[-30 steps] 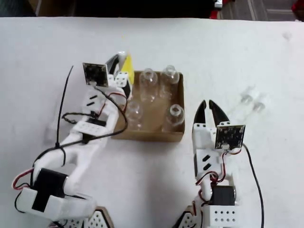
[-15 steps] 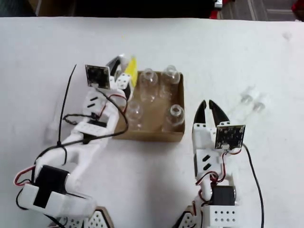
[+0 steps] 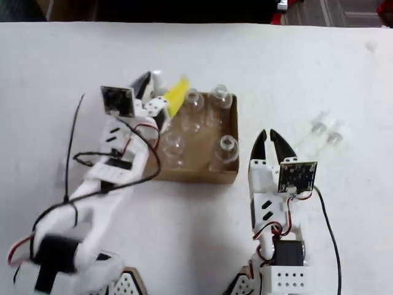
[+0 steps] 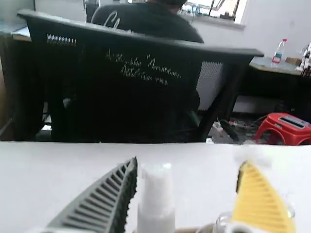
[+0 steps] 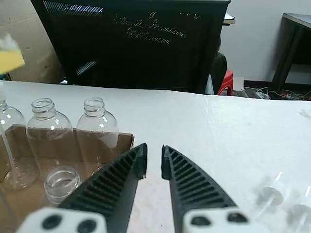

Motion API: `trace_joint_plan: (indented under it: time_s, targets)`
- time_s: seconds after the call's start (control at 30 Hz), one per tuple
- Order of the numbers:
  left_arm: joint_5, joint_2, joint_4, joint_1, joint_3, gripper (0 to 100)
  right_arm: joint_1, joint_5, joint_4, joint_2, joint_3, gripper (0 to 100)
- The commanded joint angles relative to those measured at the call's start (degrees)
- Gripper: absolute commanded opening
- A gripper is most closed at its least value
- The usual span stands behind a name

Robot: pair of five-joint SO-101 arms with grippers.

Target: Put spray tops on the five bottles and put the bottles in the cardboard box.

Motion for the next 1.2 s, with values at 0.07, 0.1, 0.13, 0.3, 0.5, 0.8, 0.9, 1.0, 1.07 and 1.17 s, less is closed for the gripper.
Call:
trace_joint_plan:
  time_s: [0.07,0.1,0.13,0.3,0.5,0.8,0.9,1.0,1.07,1.17]
  targets:
    - [0.97,-20.35,19.52,-2.51,-2.64,30,0.04,0.97,0.04,-0.48,0.44,4.3]
    - [0.97,-23.34,23.82,-2.86,-3.69,30,0.04,0.97,0.04,-0.48,0.44,4.3]
    - [1.05,-26.42,28.22,-3.12,-4.92,30,0.04,0.97,0.04,-0.48,0.44,4.3]
    - [0.79,-39.87,51.52,-3.38,-11.87,30,0.04,0.97,0.04,-0.48,0.44,4.3]
    - [0.53,-45.93,79.65,-9.36,-25.67,30,0.04,0.97,0.13,-0.48,0.44,4.3]
    - [-7.65,-34.77,111.74,-19.56,-44.48,30,0.04,0.97,0.13,-0.48,0.44,4.3]
    - [-8.44,-28.09,119.74,-22.64,-48.26,30,0.04,0.97,0.22,-0.48,0.44,4.3]
    - [-8.44,-21.76,126.59,-26.51,-49.93,30,0.04,0.97,0.22,-0.48,0.44,4.3]
    - [-8.44,-18.24,130.11,-28.88,-50.11,30,0.04,0.97,0.22,-0.48,0.44,4.3]
    - [-8.44,-14.11,133.27,-33.54,-50.20,30,-0.04,0.97,0.22,-0.48,0.44,4.3]
